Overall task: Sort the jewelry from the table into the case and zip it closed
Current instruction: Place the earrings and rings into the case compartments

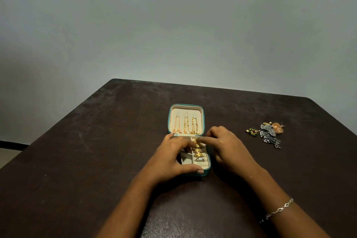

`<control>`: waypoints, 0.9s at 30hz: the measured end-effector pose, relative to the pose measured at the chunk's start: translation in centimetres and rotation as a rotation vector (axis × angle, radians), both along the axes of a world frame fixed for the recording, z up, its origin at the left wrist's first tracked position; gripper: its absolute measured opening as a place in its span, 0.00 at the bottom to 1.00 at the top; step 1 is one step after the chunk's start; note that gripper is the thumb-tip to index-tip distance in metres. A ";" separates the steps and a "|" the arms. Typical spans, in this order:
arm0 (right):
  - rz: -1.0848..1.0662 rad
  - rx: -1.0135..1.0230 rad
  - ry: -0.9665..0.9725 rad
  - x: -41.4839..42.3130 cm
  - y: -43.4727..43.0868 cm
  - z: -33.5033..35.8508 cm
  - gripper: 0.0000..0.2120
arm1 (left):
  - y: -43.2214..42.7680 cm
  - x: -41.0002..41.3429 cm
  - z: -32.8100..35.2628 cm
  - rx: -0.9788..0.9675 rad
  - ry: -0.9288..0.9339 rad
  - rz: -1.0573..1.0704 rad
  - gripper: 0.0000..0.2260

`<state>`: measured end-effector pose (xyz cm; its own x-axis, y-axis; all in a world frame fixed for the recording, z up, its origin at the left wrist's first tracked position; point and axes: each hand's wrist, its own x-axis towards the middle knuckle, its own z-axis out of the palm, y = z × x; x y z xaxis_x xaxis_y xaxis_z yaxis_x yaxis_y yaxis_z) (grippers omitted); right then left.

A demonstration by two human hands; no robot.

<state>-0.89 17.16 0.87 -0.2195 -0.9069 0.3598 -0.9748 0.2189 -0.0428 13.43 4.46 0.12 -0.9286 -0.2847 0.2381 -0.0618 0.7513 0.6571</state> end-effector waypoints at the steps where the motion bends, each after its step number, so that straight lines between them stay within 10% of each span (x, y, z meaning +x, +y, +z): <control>1: -0.004 0.009 -0.004 0.0 0.0 0.0 0.18 | 0.0 0.0 0.0 -0.002 0.003 -0.006 0.23; 27: -0.150 -0.372 -0.296 -0.2 1.1 -0.3 0.28 | -0.3 0.0 -0.3 0.162 0.171 0.053 0.19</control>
